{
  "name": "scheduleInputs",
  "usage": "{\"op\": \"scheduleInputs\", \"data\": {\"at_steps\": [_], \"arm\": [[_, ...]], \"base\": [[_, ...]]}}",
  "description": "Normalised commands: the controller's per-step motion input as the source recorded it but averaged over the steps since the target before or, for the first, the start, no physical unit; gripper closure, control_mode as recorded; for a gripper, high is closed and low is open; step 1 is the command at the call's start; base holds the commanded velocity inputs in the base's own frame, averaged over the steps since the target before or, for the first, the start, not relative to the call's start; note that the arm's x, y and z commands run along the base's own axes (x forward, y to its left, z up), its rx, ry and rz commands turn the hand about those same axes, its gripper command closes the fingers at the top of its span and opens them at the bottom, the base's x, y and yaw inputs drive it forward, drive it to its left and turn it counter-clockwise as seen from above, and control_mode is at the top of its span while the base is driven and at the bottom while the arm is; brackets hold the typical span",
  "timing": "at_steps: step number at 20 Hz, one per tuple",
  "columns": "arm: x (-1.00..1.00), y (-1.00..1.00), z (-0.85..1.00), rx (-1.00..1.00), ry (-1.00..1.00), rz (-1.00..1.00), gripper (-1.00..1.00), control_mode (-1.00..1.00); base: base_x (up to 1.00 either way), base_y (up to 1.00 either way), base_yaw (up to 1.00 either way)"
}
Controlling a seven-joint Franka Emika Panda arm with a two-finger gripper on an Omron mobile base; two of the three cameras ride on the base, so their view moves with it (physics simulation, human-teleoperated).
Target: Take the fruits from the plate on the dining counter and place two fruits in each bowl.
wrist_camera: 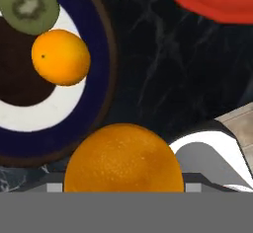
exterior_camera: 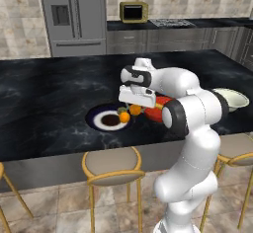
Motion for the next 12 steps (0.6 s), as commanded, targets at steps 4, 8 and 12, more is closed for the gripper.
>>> {"op": "scheduleInputs", "data": {"at_steps": [4,8,12], "arm": [[0.00,0.00,0.00,0.00,0.00,0.00,1.00,1.00],[0.00,0.00,0.00,0.00,0.00,0.00,1.00,1.00],[0.00,0.00,0.00,0.00,0.00,0.00,1.00,1.00]], "base": [[0.10,-0.86,0.03],[0.29,-0.71,0.01],[0.57,-0.45,0.02]]}}
